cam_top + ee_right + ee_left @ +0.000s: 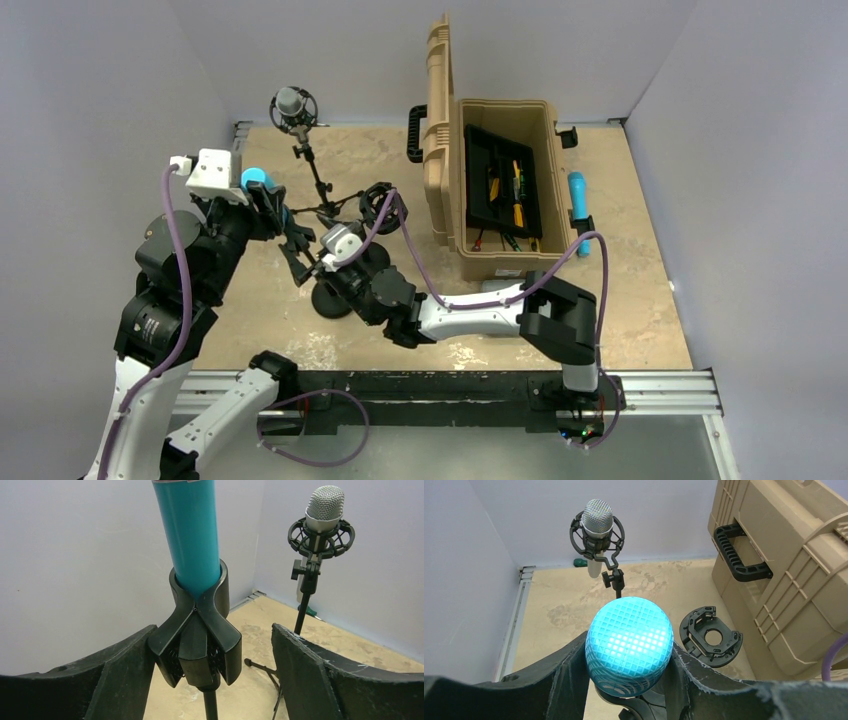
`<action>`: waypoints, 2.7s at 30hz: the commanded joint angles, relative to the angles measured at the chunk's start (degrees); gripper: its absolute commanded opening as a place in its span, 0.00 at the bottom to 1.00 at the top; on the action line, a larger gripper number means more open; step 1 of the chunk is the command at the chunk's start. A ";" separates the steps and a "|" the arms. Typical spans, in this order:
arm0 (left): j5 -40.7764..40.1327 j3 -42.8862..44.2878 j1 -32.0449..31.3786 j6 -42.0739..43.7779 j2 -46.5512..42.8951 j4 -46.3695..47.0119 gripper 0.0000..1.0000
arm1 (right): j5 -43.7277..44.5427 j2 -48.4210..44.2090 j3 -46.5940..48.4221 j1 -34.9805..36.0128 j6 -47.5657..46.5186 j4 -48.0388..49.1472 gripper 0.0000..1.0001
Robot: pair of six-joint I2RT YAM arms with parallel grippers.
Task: Remove the microphone from the stand
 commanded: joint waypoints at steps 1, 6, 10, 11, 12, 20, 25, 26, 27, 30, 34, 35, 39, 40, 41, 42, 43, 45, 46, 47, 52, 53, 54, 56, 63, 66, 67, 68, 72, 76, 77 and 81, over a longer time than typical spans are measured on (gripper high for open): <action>1.51 -0.56 0.58 -2.18 -0.34 0.62 0.00 | -0.43 0.65 2.21 -0.15 -1.73 4.06 0.78; 1.81 -0.62 0.66 -2.22 -0.42 0.54 0.00 | -0.92 0.98 2.49 -0.20 -1.99 4.16 0.82; 1.82 -0.66 0.66 -2.18 -0.52 0.63 0.00 | -0.64 1.51 3.19 -0.28 -2.22 3.98 0.84; 1.82 -0.70 0.67 -2.18 -0.56 0.56 0.00 | -0.62 1.53 3.30 -0.32 -2.22 3.98 0.83; 1.82 -0.70 0.75 -2.18 -0.51 0.61 0.00 | -0.65 1.60 3.50 -0.29 -2.26 3.91 0.81; 2.04 -0.71 1.08 -2.26 -0.86 0.71 0.00 | -0.11 2.47 4.81 -0.50 -3.42 2.86 0.13; 2.09 -0.71 1.27 -2.35 -1.26 0.70 0.00 | 1.32 2.08 3.58 -0.49 -3.84 2.47 0.00; 2.08 -0.71 1.27 -2.35 -1.30 0.75 0.00 | 1.68 2.14 3.63 -0.46 -3.98 1.88 0.00; 2.01 -0.70 1.35 -2.35 -1.42 0.77 0.00 | 1.77 2.15 3.72 -0.48 -3.99 1.47 0.00; 1.78 -0.57 1.36 -2.23 -1.57 1.03 0.00 | 1.07 1.64 2.97 -0.45 -3.75 1.18 0.00; -1.84 0.66 1.36 -0.52 -0.69 1.52 0.00 | 0.12 0.37 1.54 -0.41 -3.50 0.65 0.00; -3.49 1.60 1.37 0.26 -0.06 1.21 0.00 | -0.15 0.01 0.97 -0.45 -3.43 0.85 0.00; -11.17 4.11 1.36 2.98 1.45 2.78 0.00 | -2.42 -1.19 -1.15 -0.44 -2.42 0.39 0.00; -12.18 4.45 1.36 3.51 1.50 3.76 0.00 | -2.99 -1.39 -1.43 -0.49 -1.98 -0.15 0.00; -12.40 4.88 1.36 4.02 1.50 4.82 0.00 | -3.49 -1.52 -1.71 -0.43 -1.55 -0.56 0.00; -12.26 5.36 1.36 4.45 1.51 5.90 0.00 | -3.92 -1.68 -1.92 -0.41 -1.14 -0.89 0.00; -11.68 6.17 1.36 4.63 1.66 6.62 0.00 | -4.40 -1.83 -2.09 -0.37 -0.69 -1.39 0.00; -9.06 9.13 1.41 4.79 2.48 6.17 0.00 | -5.27 -2.13 -1.50 -0.41 0.08 -3.02 0.00; -6.63 11.05 1.37 4.66 2.88 5.08 0.00 | -5.23 -2.15 -0.99 -0.40 0.51 -3.83 0.00; -3.75 12.31 1.36 4.08 3.02 4.32 0.00 | -5.00 -2.20 -0.40 -0.41 0.96 -4.83 0.00; 11.99 12.79 1.37 0.85 -0.09 5.01 0.00 | -5.85 -0.83 3.16 -1.43 3.30 -10.01 0.00; 14.10 12.93 1.36 0.29 -0.61 5.04 0.00 | -5.92 -0.35 3.83 -1.60 3.61 -11.00 0.00; 16.16 13.18 1.36 -0.33 -1.00 4.83 0.00 | -5.71 -0.16 4.20 -1.61 3.77 -11.42 0.00; 18.61 14.12 1.37 -0.94 -1.42 3.73 0.00 | -5.11 0.07 4.46 -1.64 4.13 -11.73 0.00; 18.31 20.03 1.36 0.83 -2.04 2.21 0.00 | -4.58 0.65 5.33 -1.91 4.14 -13.46 0.00; 19.80 20.43 1.36 0.12 -1.65 0.54 0.00 | -4.15 0.45 4.86 -1.90 4.21 -13.10 0.00; 20.25 19.59 1.36 -0.75 -1.77 0.08 0.00 | -4.08 0.66 5.21 -1.90 4.12 -13.40 0.00; 20.76 18.01 1.36 -1.45 -2.12 0.09 0.00 | -3.56 0.95 5.59 -1.84 3.86 -13.58 0.00; 18.93 12.55 1.36 -2.57 -4.89 1.16 0.00 | -2.97 1.11 6.32 -1.82 3.05 -14.69 0.00; 7.06 16.16 1.36 -2.78 -6.29 -0.55 0.00 | -3.20 -0.04 5.37 -1.82 1.90 -15.33 0.00; 3.86 17.87 1.36 -2.78 -6.48 -1.04 0.00 | -3.42 -0.32 5.27 -1.82 1.80 -15.62 0.04; -3.15 22.70 1.37 -3.02 -8.35 -0.88 0.00 | -3.83 -1.28 6.14 -1.53 2.38 -17.66 0.41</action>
